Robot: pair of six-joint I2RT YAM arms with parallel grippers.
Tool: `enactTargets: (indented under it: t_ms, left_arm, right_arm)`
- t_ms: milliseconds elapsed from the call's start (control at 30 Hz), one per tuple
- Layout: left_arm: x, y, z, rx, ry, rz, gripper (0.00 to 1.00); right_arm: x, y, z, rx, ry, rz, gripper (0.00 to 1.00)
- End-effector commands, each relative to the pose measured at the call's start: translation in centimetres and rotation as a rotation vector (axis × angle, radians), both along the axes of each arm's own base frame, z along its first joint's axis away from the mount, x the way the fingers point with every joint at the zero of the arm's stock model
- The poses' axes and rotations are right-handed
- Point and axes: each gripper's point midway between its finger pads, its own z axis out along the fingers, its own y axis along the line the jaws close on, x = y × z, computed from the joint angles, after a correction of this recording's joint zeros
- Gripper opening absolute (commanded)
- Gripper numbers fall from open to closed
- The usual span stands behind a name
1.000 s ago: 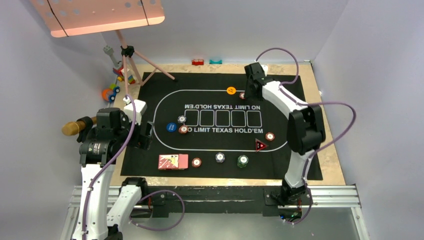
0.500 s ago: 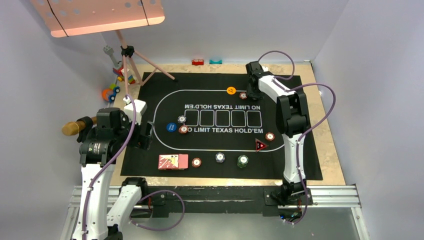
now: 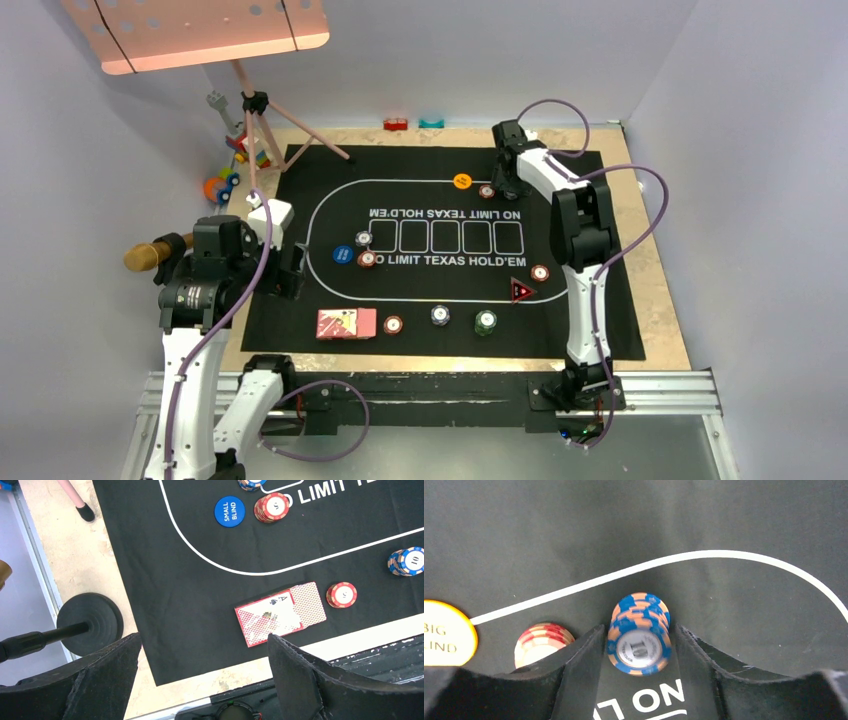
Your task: Distribute texas hold em gaming equipment
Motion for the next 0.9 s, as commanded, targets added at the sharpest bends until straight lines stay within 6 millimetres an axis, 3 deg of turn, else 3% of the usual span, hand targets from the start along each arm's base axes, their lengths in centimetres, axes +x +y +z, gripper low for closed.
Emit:
enactTargets:
  t_ms: [0, 200, 367, 467, 567, 700, 800, 867]
  left_arm:
    - [0.4, 0.0, 0.6, -0.003, -0.037, 0.005, 1.00]
    - [0.3, 0.0, 0.7, -0.003, -0.043, 0.004, 1.00]
    - [0.3, 0.0, 0.7, -0.004, -0.043, 0.003, 1.00]
    - [0.3, 0.0, 0.7, -0.002, -0.042, 0.002, 1.00]
    - [0.3, 0.0, 0.7, -0.003, -0.042, 0.002, 1.00]
    - [0.3, 0.1, 0.7, -0.001, -0.042, 0.008, 1.00]
    - [0.3, 0.1, 0.7, 0.001, -0.043, 0.010, 1.00]
    - [0.3, 0.1, 0.8, 0.001, -0.047, 0.009, 1.00]
  right_arm:
    - [1.2, 0.2, 1.5, 0.010, -0.036, 0.010, 0.61]
    - [1.3, 0.2, 3.2, 0.018, -0.058, 0.000, 0.69]
    - [1.1, 0.1, 8.8, 0.042, -0.170, -0.017, 0.69]
    - [-0.5, 1.3, 12.4, 0.078, -0.231, 0.010, 0.70]
    - [-3.6, 3.9, 14.4, 0.087, -0.263, 0.079, 0.71]
    - [-9.3, 9.3, 16.2, 0.088, -0.271, 0.232, 0.76]
    - [-14.5, 13.8, 15.2, 0.103, -0.220, 0.363, 0.81]
    - [-18.3, 16.4, 13.5, 0.109, -0.165, 0.446, 0.84]
